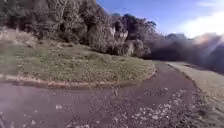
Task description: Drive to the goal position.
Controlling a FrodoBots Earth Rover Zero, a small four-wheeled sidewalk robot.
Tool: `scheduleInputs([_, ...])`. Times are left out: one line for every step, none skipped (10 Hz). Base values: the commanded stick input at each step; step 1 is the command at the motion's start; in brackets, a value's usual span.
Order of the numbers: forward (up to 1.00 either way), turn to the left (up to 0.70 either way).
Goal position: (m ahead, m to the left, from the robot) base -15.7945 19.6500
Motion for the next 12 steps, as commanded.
scheduleInputs([0.00,-0.21])
scheduleInputs([0.00,-0.06])
scheduleInputs([0.00,0.00])
scheduleInputs([0.00,0.00])
scheduleInputs([0.00,0.00])
scheduleInputs([0.02,0.00])
scheduleInputs([0.04,0.00])
scheduleInputs([0.08,0.00])
scheduleInputs([0.30,0.09])
scheduleInputs([0.67,0.24])
scheduleInputs([0.70,0.31])
scheduleInputs([0.70,0.35])
